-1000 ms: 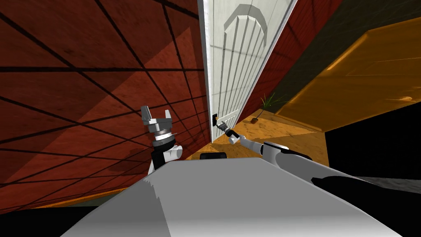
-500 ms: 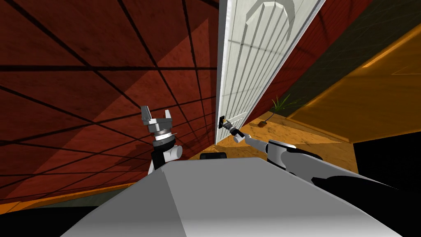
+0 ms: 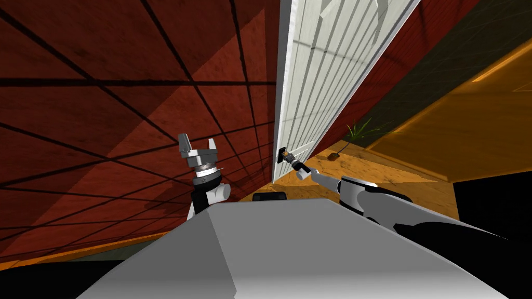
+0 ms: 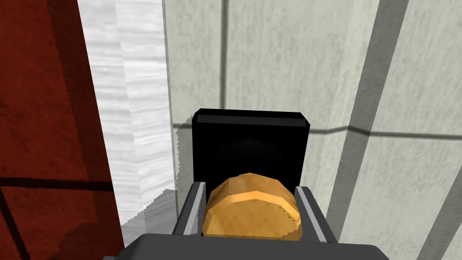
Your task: Pull the door open
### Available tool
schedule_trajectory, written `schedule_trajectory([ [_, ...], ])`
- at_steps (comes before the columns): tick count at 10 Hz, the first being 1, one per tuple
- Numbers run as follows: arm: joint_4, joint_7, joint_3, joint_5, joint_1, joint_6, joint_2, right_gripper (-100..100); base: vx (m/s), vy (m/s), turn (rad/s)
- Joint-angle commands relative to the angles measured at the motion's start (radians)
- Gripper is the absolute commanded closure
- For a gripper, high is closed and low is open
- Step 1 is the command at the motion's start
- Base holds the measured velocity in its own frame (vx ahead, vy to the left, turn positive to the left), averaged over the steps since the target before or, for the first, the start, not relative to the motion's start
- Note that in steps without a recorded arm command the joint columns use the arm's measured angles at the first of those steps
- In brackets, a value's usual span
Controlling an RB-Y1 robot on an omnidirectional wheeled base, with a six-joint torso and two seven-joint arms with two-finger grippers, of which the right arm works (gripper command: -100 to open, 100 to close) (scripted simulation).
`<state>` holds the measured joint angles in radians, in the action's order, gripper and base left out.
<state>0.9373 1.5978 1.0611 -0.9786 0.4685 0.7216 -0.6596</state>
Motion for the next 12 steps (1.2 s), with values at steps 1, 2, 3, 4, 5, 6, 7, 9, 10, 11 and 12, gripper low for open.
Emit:
schedule_trajectory([
  [1, 0.002, 0.001, 0.004, 0.001, -0.003, -0.001, 0.004, 100, -0.011, -0.007, 0.003],
  [2, 0.002, 0.001, 0.004, 0.001, -0.003, -0.001, 0.004, 100, -0.007, -0.001, -0.006],
  [3, 0.002, 0.001, 0.004, 0.001, -0.003, -0.001, 0.004, 100, 0.0, 0.0, 0.0],
  [4, 0.0, 0.027, 0.026, 0.004, 0.001, 0.021, -0.021, 100, -0.079, -0.071, 0.112],
  [5, 0.001, 0.036, 0.035, 0.006, 0.002, 0.029, -0.029, 100, -0.117, -0.113, 0.132],
  [6, 0.002, 0.059, 0.057, 0.01, 0.005, 0.048, -0.047, 100, -0.132, -0.135, 0.142],
  [7, 0.002, 0.072, 0.07, 0.012, 0.006, 0.059, -0.057, 100, -0.136, -0.125, 0.114],
  [9, 0.004, 0.111, 0.108, 0.018, 0.01, 0.092, -0.088, 100, -0.159, -0.133, 0.132],
  [10, 0.005, 0.125, 0.121, 0.02, 0.012, 0.103, -0.099, 100, -0.105, -0.122, 0.082],
  [11, 0.006, 0.15, 0.145, 0.024, 0.014, 0.125, -0.119, 100, -0.118, -0.132, 0.157],
  [12, 0.006, 0.161, 0.156, 0.026, 0.016, 0.134, -0.128, 100, -0.132, -0.125, 0.12],
])
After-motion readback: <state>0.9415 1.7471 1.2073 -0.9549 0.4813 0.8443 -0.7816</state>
